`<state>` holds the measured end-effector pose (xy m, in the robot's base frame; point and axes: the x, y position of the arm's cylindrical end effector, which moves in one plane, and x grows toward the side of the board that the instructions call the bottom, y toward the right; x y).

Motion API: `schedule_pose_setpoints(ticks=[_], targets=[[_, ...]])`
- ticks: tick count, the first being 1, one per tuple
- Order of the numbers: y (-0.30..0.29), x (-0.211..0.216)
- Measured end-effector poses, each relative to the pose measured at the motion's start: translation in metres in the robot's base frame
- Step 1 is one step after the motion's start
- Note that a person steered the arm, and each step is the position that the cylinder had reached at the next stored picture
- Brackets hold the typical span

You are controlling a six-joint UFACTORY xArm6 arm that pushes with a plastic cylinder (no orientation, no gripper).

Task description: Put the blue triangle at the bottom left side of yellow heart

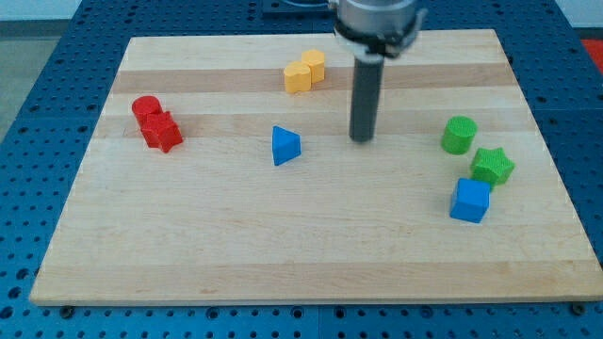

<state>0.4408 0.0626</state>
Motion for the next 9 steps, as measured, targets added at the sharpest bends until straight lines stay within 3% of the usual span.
schedule_pose_setpoints(ticks=[1, 3, 4, 6, 8, 9], targets=[[-0.017, 0.041], [-0.094, 0.039], [-0.105, 0.030], [-0.113, -0.028], [-0.089, 0.006], [-0.086, -0.007]])
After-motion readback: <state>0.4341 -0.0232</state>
